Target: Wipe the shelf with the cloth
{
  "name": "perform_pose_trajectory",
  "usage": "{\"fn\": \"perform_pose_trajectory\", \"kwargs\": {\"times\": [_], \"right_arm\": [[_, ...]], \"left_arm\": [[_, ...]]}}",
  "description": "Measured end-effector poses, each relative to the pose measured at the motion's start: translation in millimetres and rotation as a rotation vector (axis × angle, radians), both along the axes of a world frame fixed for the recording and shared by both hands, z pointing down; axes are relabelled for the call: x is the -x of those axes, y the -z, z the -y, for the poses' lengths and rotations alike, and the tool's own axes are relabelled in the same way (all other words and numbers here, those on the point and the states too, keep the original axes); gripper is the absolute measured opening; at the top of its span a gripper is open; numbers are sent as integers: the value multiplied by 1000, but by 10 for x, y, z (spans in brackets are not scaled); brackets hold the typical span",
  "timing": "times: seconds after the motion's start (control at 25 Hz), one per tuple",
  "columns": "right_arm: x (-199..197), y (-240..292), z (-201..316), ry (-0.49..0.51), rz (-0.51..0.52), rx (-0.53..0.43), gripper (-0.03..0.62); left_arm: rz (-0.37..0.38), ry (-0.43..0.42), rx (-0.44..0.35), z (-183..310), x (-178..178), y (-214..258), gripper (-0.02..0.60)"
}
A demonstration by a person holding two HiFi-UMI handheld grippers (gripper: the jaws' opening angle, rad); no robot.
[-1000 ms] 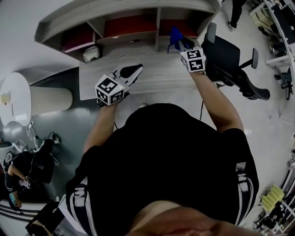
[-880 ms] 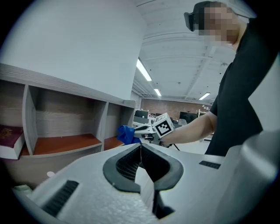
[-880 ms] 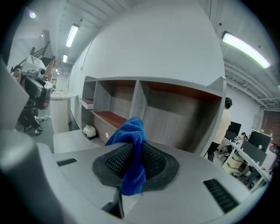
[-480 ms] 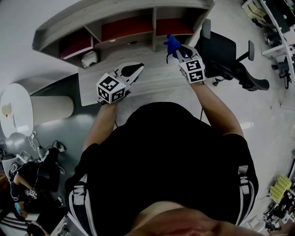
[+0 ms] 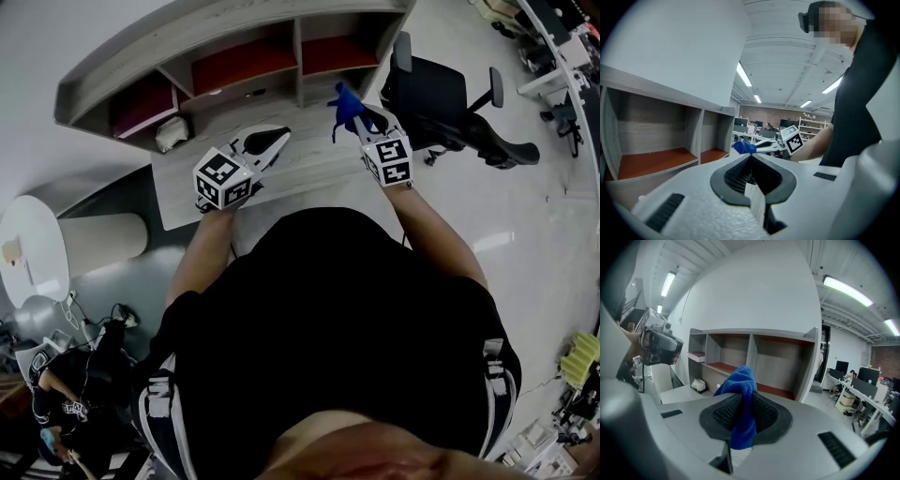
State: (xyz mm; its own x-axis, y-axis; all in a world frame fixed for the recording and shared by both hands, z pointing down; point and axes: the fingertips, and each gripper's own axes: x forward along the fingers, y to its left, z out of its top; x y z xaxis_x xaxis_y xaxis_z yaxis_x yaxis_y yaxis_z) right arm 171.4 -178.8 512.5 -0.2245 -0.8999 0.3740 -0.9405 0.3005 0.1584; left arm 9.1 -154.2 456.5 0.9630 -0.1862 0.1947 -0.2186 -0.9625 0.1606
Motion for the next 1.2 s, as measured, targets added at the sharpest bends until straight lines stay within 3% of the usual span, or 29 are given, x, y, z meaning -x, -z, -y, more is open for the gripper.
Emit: {"fn": "perform_pose_trajectory", "kwargs": {"times": [1.2], "right_arm": [[-33, 210, -283, -51, 60, -67, 54]], "left_arm": [[-11, -1, 36, 25, 110, -2, 18]]}}
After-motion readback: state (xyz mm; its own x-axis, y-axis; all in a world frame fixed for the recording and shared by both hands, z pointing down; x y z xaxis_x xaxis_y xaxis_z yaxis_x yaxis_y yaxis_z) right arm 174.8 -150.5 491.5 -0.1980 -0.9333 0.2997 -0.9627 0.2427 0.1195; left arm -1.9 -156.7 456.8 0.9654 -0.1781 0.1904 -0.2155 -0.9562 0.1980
